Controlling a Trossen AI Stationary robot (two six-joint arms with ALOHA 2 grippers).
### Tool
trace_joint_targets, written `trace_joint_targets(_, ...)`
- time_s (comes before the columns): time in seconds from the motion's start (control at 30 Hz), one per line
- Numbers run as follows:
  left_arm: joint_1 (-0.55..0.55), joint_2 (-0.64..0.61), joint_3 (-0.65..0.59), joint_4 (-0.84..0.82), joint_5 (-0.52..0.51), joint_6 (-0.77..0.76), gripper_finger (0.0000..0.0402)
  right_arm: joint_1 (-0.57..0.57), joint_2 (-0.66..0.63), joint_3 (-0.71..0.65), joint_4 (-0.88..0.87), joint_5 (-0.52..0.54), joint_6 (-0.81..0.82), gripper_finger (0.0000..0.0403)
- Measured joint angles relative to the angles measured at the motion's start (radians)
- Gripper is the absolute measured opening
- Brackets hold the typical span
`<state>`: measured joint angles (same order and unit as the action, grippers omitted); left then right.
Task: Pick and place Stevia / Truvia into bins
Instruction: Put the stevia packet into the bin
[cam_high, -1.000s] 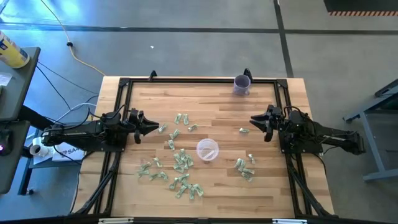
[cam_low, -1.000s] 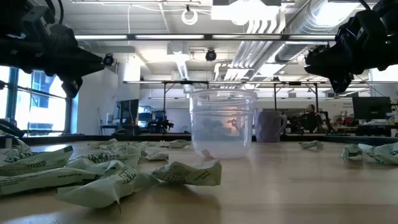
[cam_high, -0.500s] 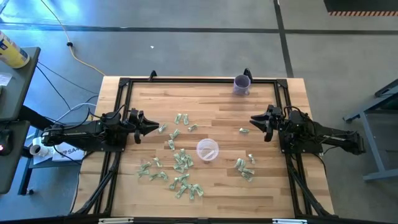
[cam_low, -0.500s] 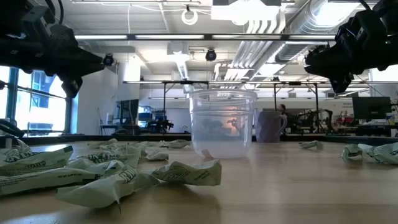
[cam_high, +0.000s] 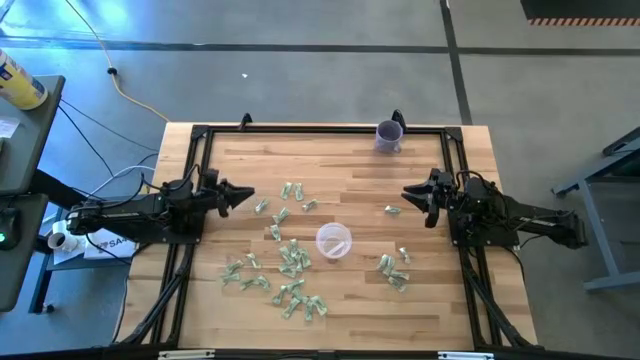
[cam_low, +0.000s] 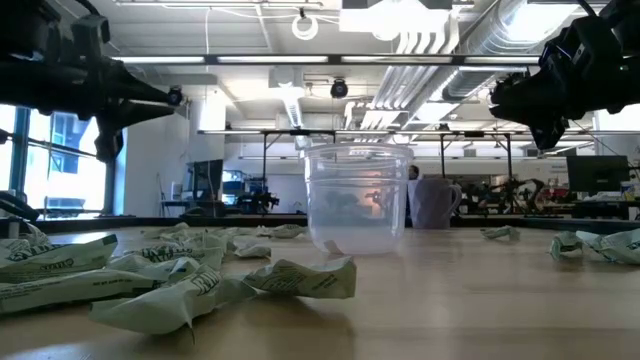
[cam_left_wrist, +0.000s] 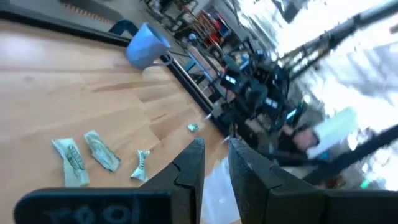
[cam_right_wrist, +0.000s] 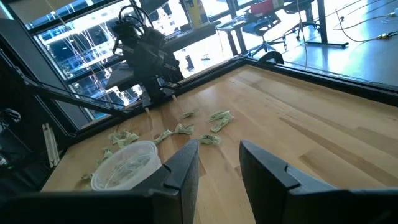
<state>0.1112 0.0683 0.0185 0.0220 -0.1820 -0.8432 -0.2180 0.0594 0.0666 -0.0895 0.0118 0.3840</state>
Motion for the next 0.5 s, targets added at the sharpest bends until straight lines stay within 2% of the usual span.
trace_joint_targets(0.27, 0.0, 0.002, 0.0, 0.046, -0.002, -0.258, 0.0106, 0.0, 0.0, 0.0, 0.0, 0.0, 0.0, 0.0108)
trace_joint_targets(0.37, 0.0, 0.001, 0.0, 0.124, 0.034, -0.363, 0.0106, 0.0, 0.0, 0.0, 0.0, 0.0, 0.0, 0.0108)
trace_joint_targets(0.5, 0.0, 0.001, 0.0, 0.294, 0.071, -0.419, 0.0106, 0.0, 0.0, 0.0, 0.0, 0.008, -0.052, 0.0108)
